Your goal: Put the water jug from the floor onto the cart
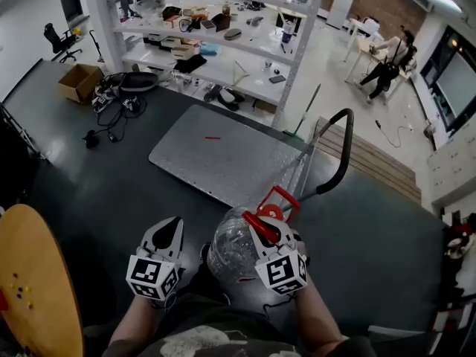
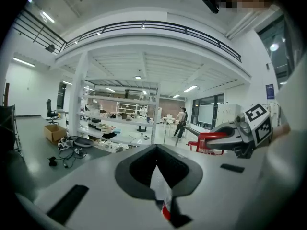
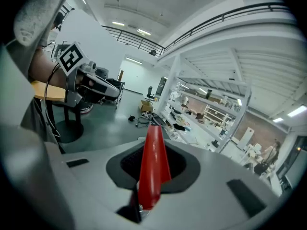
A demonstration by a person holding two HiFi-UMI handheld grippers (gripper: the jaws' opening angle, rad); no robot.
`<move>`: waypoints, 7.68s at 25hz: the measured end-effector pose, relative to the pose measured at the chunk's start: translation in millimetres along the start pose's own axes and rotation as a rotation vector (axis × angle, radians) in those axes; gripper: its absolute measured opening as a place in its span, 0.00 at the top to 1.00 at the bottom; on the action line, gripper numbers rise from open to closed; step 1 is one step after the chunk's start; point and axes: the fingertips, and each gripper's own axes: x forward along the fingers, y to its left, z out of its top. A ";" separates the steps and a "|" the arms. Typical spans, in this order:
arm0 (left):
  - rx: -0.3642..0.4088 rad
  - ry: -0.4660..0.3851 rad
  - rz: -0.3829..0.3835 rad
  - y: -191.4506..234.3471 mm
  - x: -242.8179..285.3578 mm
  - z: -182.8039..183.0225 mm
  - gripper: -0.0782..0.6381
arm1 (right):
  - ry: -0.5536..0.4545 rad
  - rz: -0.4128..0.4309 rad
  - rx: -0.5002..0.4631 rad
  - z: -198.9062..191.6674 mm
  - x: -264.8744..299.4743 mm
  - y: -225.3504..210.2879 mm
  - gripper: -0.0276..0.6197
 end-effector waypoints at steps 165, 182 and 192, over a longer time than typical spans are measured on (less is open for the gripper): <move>0.024 -0.004 -0.212 8.9 -34.3 -13.7 0.88 | -0.147 -0.357 0.336 -31.2 -22.2 33.7 0.97; 0.021 -0.031 -0.294 -56.5 -81.6 -31.0 0.88 | -0.079 -0.448 0.323 -71.2 -128.6 68.2 0.97; 0.035 -0.044 -0.230 -121.8 -107.2 -44.7 0.88 | -0.072 -0.450 0.400 -118.2 -198.1 77.9 0.97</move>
